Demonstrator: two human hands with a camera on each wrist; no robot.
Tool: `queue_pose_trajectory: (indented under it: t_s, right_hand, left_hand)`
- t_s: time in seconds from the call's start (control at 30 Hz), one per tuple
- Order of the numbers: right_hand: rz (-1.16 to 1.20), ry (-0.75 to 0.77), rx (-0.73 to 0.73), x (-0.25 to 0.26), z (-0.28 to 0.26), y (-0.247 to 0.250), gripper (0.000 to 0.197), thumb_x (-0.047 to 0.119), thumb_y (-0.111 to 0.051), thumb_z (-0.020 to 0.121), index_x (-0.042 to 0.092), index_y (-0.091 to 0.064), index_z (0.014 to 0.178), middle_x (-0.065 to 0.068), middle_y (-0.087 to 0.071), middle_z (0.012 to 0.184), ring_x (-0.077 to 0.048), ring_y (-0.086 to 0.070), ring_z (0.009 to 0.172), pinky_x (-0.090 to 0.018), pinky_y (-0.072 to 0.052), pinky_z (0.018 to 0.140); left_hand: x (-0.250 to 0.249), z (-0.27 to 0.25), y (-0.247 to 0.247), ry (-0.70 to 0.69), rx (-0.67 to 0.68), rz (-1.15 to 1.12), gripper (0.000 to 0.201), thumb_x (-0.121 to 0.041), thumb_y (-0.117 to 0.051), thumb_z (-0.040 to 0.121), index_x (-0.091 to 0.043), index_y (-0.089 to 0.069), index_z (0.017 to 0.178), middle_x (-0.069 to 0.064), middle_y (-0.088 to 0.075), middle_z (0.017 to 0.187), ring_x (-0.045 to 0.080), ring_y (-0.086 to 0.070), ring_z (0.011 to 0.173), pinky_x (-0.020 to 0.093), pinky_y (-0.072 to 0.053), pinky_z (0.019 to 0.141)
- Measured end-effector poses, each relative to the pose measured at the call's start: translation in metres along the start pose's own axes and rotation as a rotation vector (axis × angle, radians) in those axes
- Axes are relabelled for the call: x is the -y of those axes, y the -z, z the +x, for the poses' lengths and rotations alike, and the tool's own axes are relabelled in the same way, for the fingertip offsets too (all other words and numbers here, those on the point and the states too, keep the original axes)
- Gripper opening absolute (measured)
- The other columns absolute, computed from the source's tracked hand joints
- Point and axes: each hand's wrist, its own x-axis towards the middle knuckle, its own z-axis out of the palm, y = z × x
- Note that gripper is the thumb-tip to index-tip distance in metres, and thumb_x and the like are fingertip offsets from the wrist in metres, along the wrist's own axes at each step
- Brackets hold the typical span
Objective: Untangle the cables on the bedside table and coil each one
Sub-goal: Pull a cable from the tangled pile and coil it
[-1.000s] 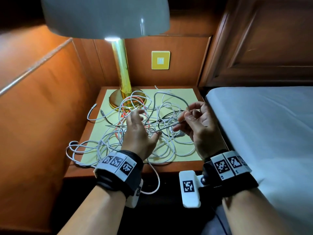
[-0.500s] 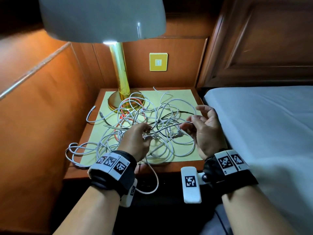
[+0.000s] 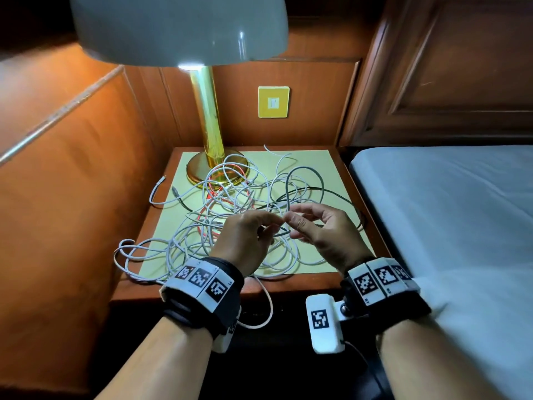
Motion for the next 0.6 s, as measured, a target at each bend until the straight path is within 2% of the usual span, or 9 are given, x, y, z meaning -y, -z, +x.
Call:
queue_pose_trajectory:
  t_s: [0.1, 0.13, 0.2, 0.3, 0.37, 0.43, 0.5, 0.53, 0.6]
  right_hand:
    - [-0.053, 0.078, -0.034, 0.000, 0.000, -0.005, 0.014, 0.032, -0.077, 0.086, 0.026, -0.075, 0.098, -0.001, -0.072, 0.090, -0.019, -0.075, 0.075, -0.049, -0.059, 0.086]
    - [-0.060, 0.103, -0.061, -0.001, 0.000, -0.007, 0.005, 0.028, -0.074, 0.089, 0.027, -0.074, 0.094, 0.001, -0.073, 0.090, -0.018, -0.075, 0.072, -0.050, -0.060, 0.084]
    - [-0.027, 0.104, -0.094, -0.004, 0.003, -0.008, 0.007, 0.026, -0.068, 0.094, 0.027, -0.071, 0.088, 0.002, -0.073, 0.089, -0.018, -0.074, 0.070, -0.052, -0.059, 0.085]
    - [0.242, 0.052, -0.106, -0.002, 0.006, -0.006, 0.015, 0.016, -0.055, 0.101, 0.016, -0.065, 0.090, 0.002, -0.066, 0.073, -0.020, -0.069, 0.068, -0.046, -0.057, 0.085]
    - [0.429, 0.029, -0.129, 0.003, 0.006, -0.003, 0.017, 0.012, -0.046, 0.104, 0.010, -0.059, 0.092, 0.001, -0.063, 0.068, -0.018, -0.067, 0.064, -0.044, -0.055, 0.085]
    - [0.594, 0.015, -0.172, 0.005, 0.007, 0.002, 0.020, 0.011, -0.042, 0.105, 0.008, -0.056, 0.091, -0.001, -0.063, 0.067, -0.018, -0.067, 0.062, -0.043, -0.053, 0.086]
    - [0.728, 0.011, -0.207, 0.007, 0.007, 0.007, 0.023, 0.012, -0.040, 0.106, 0.008, -0.054, 0.089, -0.005, -0.063, 0.067, -0.019, -0.068, 0.061, -0.041, -0.052, 0.084]
    - [0.783, 0.008, -0.223, 0.009, 0.007, 0.009, 0.024, 0.013, -0.039, 0.106, 0.009, -0.054, 0.088, -0.006, -0.064, 0.065, -0.019, -0.068, 0.062, -0.039, -0.053, 0.083]
    - [0.901, -0.001, -0.258, 0.013, 0.006, 0.013, 0.027, 0.013, -0.037, 0.106, 0.010, -0.053, 0.084, -0.004, -0.065, 0.060, -0.016, -0.067, 0.059, -0.039, -0.055, 0.085]
  left_hand:
    - [-0.003, -0.003, -0.001, -0.014, 0.027, -0.011, 0.010, -0.011, -0.074, 0.089, -0.017, -0.079, 0.095, -0.003, -0.074, 0.075, 0.007, -0.069, 0.060, 0.026, -0.056, 0.060]
    - [-0.005, -0.003, -0.001, -0.003, 0.033, -0.017, 0.012, -0.010, -0.074, 0.089, -0.018, -0.078, 0.097, -0.005, -0.074, 0.079, 0.006, -0.068, 0.060, 0.023, -0.054, 0.059]
    - [-0.005, -0.003, 0.000, 0.045, 0.082, 0.035, 0.022, -0.014, -0.076, 0.087, -0.021, -0.074, 0.107, -0.007, -0.072, 0.096, 0.009, -0.067, 0.065, 0.016, -0.046, 0.062]
    - [-0.002, -0.005, 0.003, 0.198, 0.248, 0.163, 0.051, -0.024, -0.078, 0.085, -0.022, -0.059, 0.132, -0.003, -0.060, 0.129, 0.019, -0.066, 0.096, 0.015, -0.037, 0.076]
    - [0.001, -0.005, 0.007, 0.250, 0.254, 0.202, 0.061, -0.026, -0.077, 0.086, -0.021, -0.051, 0.140, 0.001, -0.053, 0.139, 0.024, -0.061, 0.111, 0.019, -0.038, 0.089]
    - [0.003, -0.003, 0.014, 0.278, 0.182, 0.205, 0.061, -0.027, -0.076, 0.087, -0.021, -0.048, 0.141, 0.001, -0.051, 0.137, 0.025, -0.061, 0.108, 0.027, -0.043, 0.096]
    - [0.006, 0.001, 0.021, 0.308, 0.117, 0.185, 0.058, -0.027, -0.075, 0.087, -0.020, -0.050, 0.139, -0.004, -0.051, 0.128, 0.020, -0.062, 0.094, 0.027, -0.042, 0.090]
    - [0.008, 0.002, 0.024, 0.317, 0.092, 0.176, 0.056, -0.027, -0.076, 0.087, -0.019, -0.052, 0.137, -0.004, -0.052, 0.127, 0.020, -0.062, 0.094, 0.026, -0.041, 0.089]
    - [0.014, 0.004, 0.029, 0.317, 0.059, 0.186, 0.051, -0.026, -0.076, 0.087, -0.018, -0.057, 0.133, 0.002, -0.057, 0.129, 0.022, -0.059, 0.111, 0.025, -0.039, 0.097]
